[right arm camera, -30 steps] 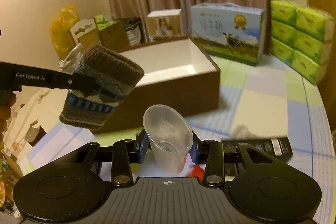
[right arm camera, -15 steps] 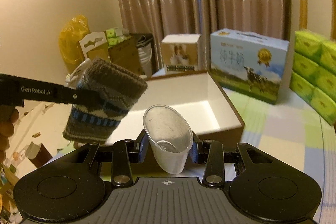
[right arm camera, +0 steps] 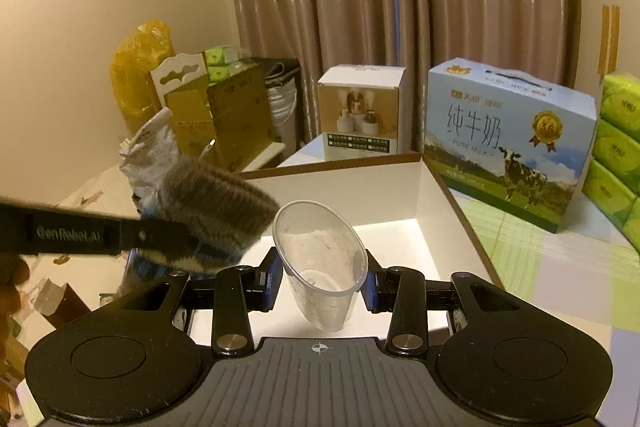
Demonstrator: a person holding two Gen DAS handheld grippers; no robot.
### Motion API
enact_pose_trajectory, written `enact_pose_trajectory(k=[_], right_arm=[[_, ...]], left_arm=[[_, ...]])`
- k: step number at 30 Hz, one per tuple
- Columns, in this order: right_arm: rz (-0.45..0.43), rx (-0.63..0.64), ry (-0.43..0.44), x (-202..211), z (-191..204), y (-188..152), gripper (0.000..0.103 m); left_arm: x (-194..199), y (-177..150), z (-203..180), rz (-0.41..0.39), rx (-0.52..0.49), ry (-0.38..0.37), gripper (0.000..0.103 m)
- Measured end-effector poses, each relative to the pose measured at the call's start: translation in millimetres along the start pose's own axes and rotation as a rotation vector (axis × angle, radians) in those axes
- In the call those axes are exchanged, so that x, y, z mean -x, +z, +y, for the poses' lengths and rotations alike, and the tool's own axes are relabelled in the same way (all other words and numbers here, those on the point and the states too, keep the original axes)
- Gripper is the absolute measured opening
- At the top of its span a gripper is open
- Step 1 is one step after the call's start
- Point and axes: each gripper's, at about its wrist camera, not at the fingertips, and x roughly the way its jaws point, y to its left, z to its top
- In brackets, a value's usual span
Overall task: Organize objects
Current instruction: 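Lift and carry sock with left tool while right tool carries cup to box, then open left tool to drop sock in box while right tool releases cup inside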
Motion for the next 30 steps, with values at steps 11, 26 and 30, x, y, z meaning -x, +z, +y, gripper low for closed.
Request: enact_pose_trajectory(k=[11, 26, 30], right_arm=[[0.082, 0.006, -0.018, -42, -8, 0, 0.037], [0.208, -0.042, -0.056, -81, -27, -11, 0.037], [0.236, -0.044, -0.055, -90, -27, -12, 0.037]], left_arm=[[-60, -9, 23, 0.152, 0.119, 0.001, 0.009], [-122, -11, 30, 0.3, 0.001, 0.089, 0.027], [-119, -7, 35, 0.287, -0.017, 0.101, 0.03]])
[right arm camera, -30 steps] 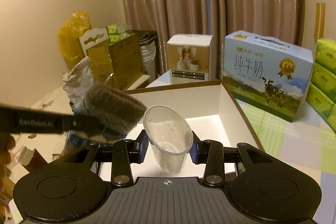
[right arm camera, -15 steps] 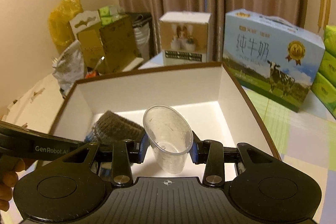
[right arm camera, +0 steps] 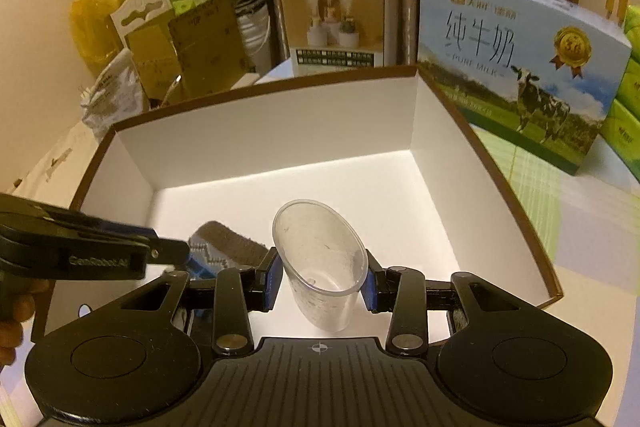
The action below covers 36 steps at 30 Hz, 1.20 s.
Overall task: Organize objects
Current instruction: 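Open left tool to drop sock in box while right tool releases cup inside, then withdraw both tools from the box back over the table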
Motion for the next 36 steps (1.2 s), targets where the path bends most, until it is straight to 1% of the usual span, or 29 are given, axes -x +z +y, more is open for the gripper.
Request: enact_pose_trajectory(k=[3, 5, 6, 8, 9, 10, 11, 12, 14, 15, 16, 18, 21, 25, 32, 36], right_arm=[[0.017, -0.004, -0.003, -6, 0, 1, 0.037], [0.025, -0.002, 0.0, -10, 1, 2, 0.037], [0.024, -0.004, -0.002, -11, 1, 2, 0.037], [-0.005, -0.014, -0.014, -10, 1, 3, 0.038], [-0.02, -0.019, -0.02, -9, 1, 3, 0.049], [-0.041, -0.026, -0.033, -6, 1, 4, 0.072], [-0.066, -0.031, -0.038, -2, 1, 5, 0.08], [-0.082, -0.03, -0.026, 1, 0, 5, 0.08], [-0.075, -0.018, -0.024, 4, 1, 7, 0.08], [-0.073, -0.006, -0.03, 6, 1, 6, 0.08], [-0.072, 0.005, -0.028, 8, 3, 6, 0.08], [-0.068, 0.015, -0.023, 13, 2, 3, 0.081], [-0.07, 0.007, -0.016, 20, -1, -2, 0.084], [-0.092, -0.001, 0.002, 34, -3, -9, 0.089], [-0.112, -0.027, 0.018, 57, -3, -18, 0.095], [-0.127, -0.044, 0.028, 73, -2, -26, 0.096]], left_arm=[[3, 2, 1, -0.009, -0.021, 0.016, 0.036], [3, 3, 3, -0.008, -0.024, 0.015, 0.037], [3, 2, 3, -0.006, -0.026, 0.016, 0.037], [2, 3, 4, -0.003, -0.03, 0.023, 0.04], [1, 3, 4, -0.003, -0.031, 0.027, 0.044], [1, 3, 4, -0.006, -0.035, 0.023, 0.047], [2, 3, 4, -0.008, -0.036, 0.018, 0.048], [3, 2, 4, -0.01, -0.038, 0.014, 0.051], [6, 2, 2, -0.018, -0.048, 0.006, 0.058], [7, 2, 1, -0.026, -0.055, 0.006, 0.067], [9, 2, -1, -0.034, -0.062, 0.015, 0.074], [14, 2, -4, -0.051, -0.079, 0.024, 0.075], [20, 2, -5, -0.059, -0.081, 0.006, 0.078], [30, -1, -6, -0.068, -0.088, 0.008, 0.081], [51, -9, -7, -0.081, -0.068, 0.008, 0.083], [67, -15, -9, -0.095, -0.06, 0.007, 0.084]])
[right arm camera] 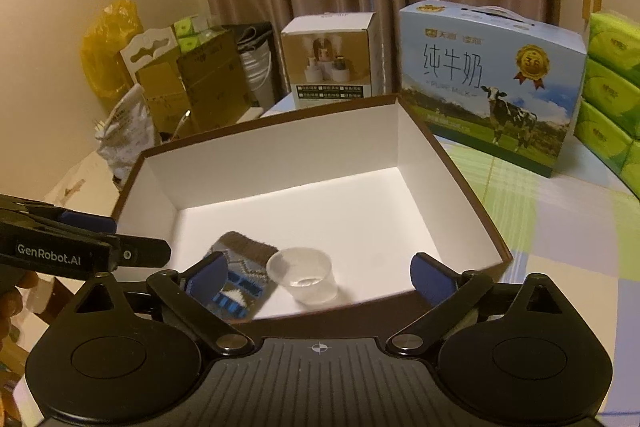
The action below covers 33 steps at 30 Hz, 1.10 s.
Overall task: Organize objects
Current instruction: 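Withdraw both tools from the box back over the table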
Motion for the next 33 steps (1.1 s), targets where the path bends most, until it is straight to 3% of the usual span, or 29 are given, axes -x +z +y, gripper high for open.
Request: enact_pose_trajectory(k=[20, 33], right_arm=[[-0.082, -0.061, 0.017, 81, 8, -30, 0.097], [-0.086, -0.09, 0.026, 125, 9, -65, 0.098]], left_arm=[[68, -39, -25, -0.062, -0.008, -0.026, 0.086], [95, -77, -43, -0.048, -0.01, -0.039, 0.086]])
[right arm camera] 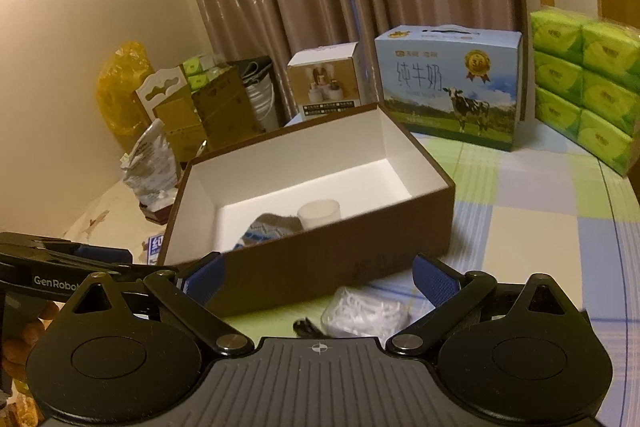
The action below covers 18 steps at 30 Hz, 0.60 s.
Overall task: Organize objects
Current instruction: 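Withdraw both tools from the box back over the table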
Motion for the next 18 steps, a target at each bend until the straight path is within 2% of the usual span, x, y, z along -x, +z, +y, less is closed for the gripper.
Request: enact_pose_trajectory(k=[10, 18], right_arm=[[0.018, -0.023, -0.014, 34, -13, -29, 0.098], [0.065, -0.046, -0.036, 50, -29, -56, 0.098]], left_arm=[[13, -31, -24, 0.016, -0.012, -0.022, 0.086], [12, -58, -39, 0.047, -0.03, -0.017, 0.086]])
